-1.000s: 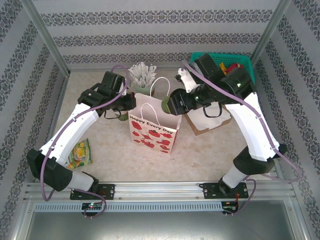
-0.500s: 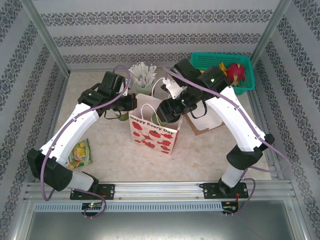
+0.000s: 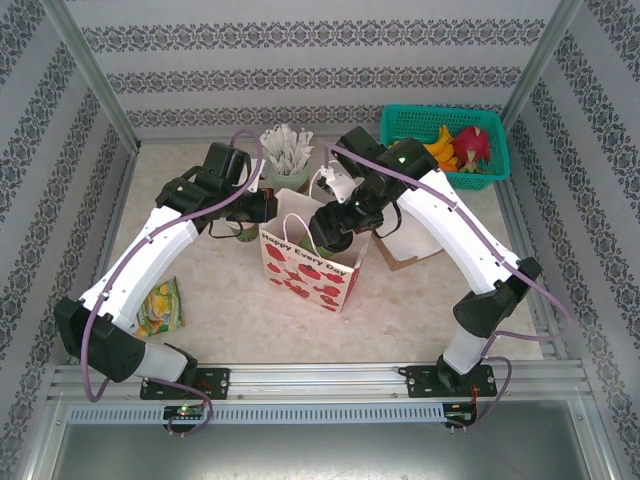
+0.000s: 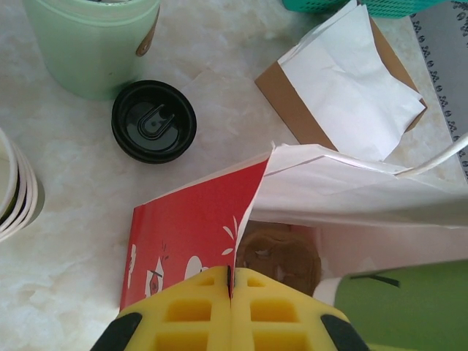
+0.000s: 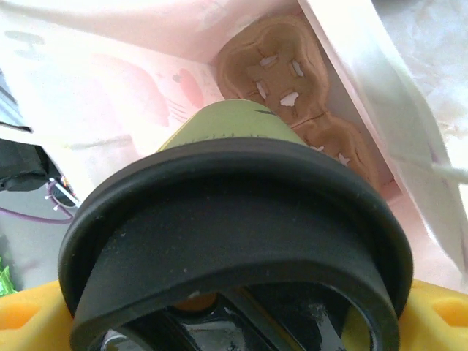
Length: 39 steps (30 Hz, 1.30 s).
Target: Pack the takeout coffee
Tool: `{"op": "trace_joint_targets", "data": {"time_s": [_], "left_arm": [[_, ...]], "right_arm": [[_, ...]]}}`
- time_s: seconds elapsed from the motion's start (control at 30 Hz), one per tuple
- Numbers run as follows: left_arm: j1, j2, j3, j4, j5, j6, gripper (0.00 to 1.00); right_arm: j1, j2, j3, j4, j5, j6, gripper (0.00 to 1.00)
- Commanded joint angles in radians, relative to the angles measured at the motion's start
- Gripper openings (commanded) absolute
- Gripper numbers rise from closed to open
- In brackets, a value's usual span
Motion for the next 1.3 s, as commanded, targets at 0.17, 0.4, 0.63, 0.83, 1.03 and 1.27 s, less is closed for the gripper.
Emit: {"op": "trace_joint_targets", "data": {"time_s": [0.17,0.4,0.63,0.83,1.03,1.27], "left_arm": [[-0.016,-0.009,-0.006,0.021,0.039,0.054,0.0],[-0.016,-0.018,-0.001,0.021,0.047,0.064,0.0],[-0.016,-0.019,0.003,0.021,0.049,0.054,0.0],[-0.016,-0.015,0.002,0.035,0.076,0.034,0.0],[-0.015,-0.01,-0.004,0.049,0.125,0.041,0.0],[-0.015,0.018,0.03,0.002,0.209,0.113,0.0]], "right_arm": [[-0.001,-0.006,-0.016,0.001,0.098,-0.015,0.59],[0.021,0.018,-0.023,-0.032,0.201,-0.057,0.59],[0.048,0.037,-0.043,-0.048,0.163,-0.143,0.59],[0.096,0.055,-0.04,-0.051,0.034,-0.197,0.59],[0.091,0.074,-0.043,-0.047,0.153,-0.17,0.59],[0.106,0.113,-0.04,-0.088,0.259,-0.202,0.59]]}}
